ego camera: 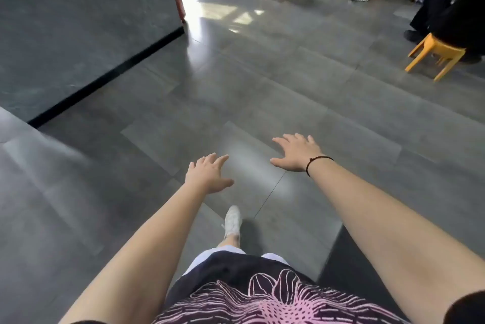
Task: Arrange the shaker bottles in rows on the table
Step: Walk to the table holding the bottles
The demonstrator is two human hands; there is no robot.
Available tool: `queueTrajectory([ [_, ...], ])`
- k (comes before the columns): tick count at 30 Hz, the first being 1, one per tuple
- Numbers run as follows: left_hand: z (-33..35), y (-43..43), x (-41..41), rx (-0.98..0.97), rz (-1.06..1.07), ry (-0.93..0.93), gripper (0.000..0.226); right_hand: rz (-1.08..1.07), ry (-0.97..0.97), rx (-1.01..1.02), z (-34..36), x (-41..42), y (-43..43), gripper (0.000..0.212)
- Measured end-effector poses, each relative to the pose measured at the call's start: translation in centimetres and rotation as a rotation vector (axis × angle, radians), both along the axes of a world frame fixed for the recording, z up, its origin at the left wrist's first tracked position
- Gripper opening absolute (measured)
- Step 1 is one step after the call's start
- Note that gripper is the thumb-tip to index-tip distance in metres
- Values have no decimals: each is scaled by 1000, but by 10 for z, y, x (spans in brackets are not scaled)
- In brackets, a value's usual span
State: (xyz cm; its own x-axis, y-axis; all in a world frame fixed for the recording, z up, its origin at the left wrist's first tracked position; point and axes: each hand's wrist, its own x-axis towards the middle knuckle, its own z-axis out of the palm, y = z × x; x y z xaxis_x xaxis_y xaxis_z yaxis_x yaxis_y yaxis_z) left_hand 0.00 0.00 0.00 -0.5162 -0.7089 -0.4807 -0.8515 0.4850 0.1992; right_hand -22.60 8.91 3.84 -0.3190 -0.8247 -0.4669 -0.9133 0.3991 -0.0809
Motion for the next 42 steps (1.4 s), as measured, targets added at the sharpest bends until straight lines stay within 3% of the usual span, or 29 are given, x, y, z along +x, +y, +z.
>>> queueTrajectory([
  [6,-5,-64,-42,-18,-23,-17,80,-28,7,29,-11,-43,-52,73],
  [20,44,-343,-251,-75,-203,79,79,-204,81,-42,36,-232,-285,70],
  [29,13,-459,-352,8,-210,27,78,-212,45,-16,9,-334,-408,67],
  [35,1,-576,-461,26,-184,-5,77,-231,25,-12,-8,-451,-525,66],
  [42,21,-714,-586,99,-97,-31,70,-231,19,16,24,-597,-671,63],
])
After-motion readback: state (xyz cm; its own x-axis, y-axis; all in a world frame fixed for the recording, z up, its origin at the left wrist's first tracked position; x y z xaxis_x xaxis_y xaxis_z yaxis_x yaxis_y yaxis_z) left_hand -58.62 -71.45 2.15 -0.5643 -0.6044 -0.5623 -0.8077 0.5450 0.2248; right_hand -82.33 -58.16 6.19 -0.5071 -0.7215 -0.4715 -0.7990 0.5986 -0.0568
